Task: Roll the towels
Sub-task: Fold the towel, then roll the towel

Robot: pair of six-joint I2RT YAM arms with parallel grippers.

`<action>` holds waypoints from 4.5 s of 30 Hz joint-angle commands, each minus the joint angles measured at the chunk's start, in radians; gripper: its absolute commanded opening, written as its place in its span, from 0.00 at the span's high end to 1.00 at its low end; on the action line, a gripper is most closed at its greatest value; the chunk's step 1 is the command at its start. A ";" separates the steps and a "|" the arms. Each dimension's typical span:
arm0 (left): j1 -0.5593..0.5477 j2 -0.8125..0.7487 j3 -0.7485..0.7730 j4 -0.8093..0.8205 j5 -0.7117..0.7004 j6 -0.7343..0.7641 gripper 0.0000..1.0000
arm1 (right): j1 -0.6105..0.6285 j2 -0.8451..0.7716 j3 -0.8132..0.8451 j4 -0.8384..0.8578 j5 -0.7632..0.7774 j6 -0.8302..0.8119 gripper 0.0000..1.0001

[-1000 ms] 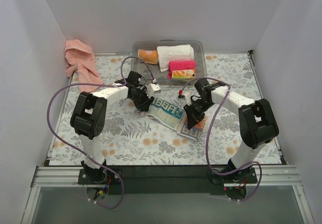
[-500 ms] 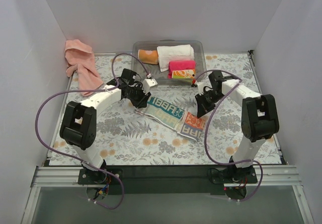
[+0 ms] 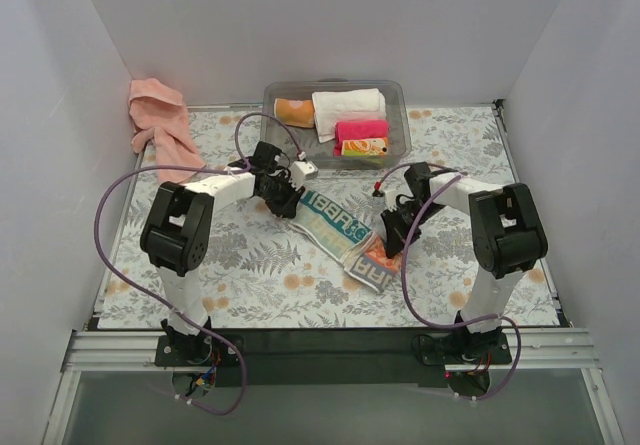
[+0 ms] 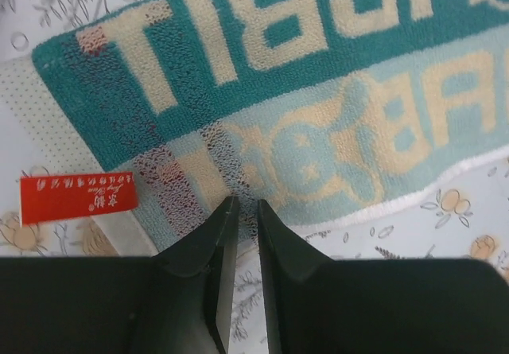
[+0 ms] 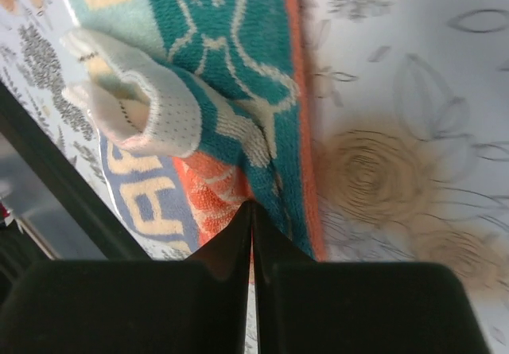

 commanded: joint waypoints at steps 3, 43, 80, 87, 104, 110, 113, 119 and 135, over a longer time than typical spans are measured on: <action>-0.020 0.086 0.108 0.061 -0.010 0.032 0.84 | 0.113 -0.045 -0.091 0.007 -0.092 0.008 0.92; -0.042 0.260 0.329 0.078 0.131 -0.052 0.79 | 0.160 -0.015 -0.167 0.131 -0.328 0.095 0.82; -0.091 -0.587 -0.340 -0.037 0.253 0.408 0.27 | 0.187 -0.091 -0.036 0.235 -0.137 0.207 0.64; -0.143 -0.616 -0.371 -0.042 0.248 0.478 0.30 | 0.186 -0.143 -0.033 0.200 -0.118 0.204 0.99; -0.419 -0.664 -0.466 0.006 0.173 0.521 0.42 | 0.164 -0.107 -0.053 0.226 -0.071 0.207 0.99; -0.614 -0.639 -0.515 0.124 0.027 0.435 0.53 | 0.163 -0.093 -0.021 0.201 -0.074 0.197 0.76; -0.666 -0.618 -0.533 0.196 -0.040 0.388 0.54 | 0.161 -0.174 -0.016 0.180 -0.097 0.181 0.60; -0.746 -0.549 -0.552 0.302 -0.138 0.365 0.58 | 0.167 -0.297 -0.058 0.189 -0.205 0.164 0.71; -0.760 -0.387 -0.552 0.339 -0.206 0.339 0.64 | 0.227 0.036 -0.099 0.189 -0.269 0.118 0.94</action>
